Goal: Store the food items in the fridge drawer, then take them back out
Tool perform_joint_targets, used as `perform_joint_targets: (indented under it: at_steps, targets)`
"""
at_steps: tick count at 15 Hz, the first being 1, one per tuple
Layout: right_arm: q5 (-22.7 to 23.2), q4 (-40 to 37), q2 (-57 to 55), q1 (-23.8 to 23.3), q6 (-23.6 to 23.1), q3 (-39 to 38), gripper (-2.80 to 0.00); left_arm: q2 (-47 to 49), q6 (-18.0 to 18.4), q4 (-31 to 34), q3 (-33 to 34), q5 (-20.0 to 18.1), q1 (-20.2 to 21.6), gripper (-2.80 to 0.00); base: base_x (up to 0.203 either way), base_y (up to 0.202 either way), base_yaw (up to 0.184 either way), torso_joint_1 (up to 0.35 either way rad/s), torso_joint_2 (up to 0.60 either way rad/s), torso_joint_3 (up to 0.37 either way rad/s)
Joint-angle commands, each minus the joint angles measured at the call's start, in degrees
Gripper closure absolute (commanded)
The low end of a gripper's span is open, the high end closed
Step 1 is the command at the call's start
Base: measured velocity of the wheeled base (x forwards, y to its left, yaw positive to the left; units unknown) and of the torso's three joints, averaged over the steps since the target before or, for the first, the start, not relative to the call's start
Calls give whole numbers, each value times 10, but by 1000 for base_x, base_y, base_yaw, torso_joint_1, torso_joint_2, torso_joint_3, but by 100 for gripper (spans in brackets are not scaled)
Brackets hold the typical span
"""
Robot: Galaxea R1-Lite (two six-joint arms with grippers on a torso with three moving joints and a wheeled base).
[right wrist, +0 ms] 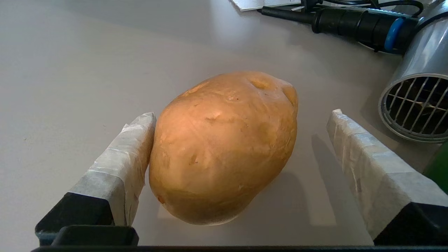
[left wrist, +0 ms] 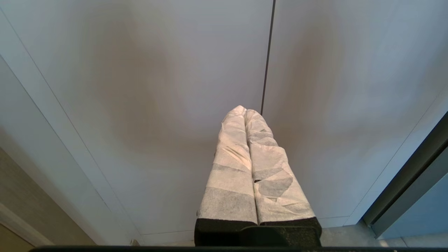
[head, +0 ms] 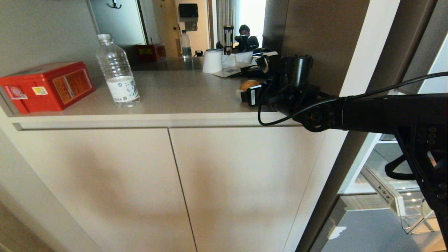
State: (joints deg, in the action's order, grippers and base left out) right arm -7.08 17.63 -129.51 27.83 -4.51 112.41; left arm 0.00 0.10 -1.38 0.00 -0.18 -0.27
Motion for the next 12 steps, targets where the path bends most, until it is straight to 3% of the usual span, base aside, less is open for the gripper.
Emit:
perform_joint_targets:
  at_steps: [1, 12]
  targets:
    - [-1, 0, 1, 0, -1, 0, -280, 0, 0, 0, 6, 0, 0, 0, 0, 0, 0, 0, 0, 0]
    - [-3, -16, 1, 0, -4, 0, -280, 0, 0, 0, 6, 0, 0, 0, 0, 0, 0, 0, 0, 0]
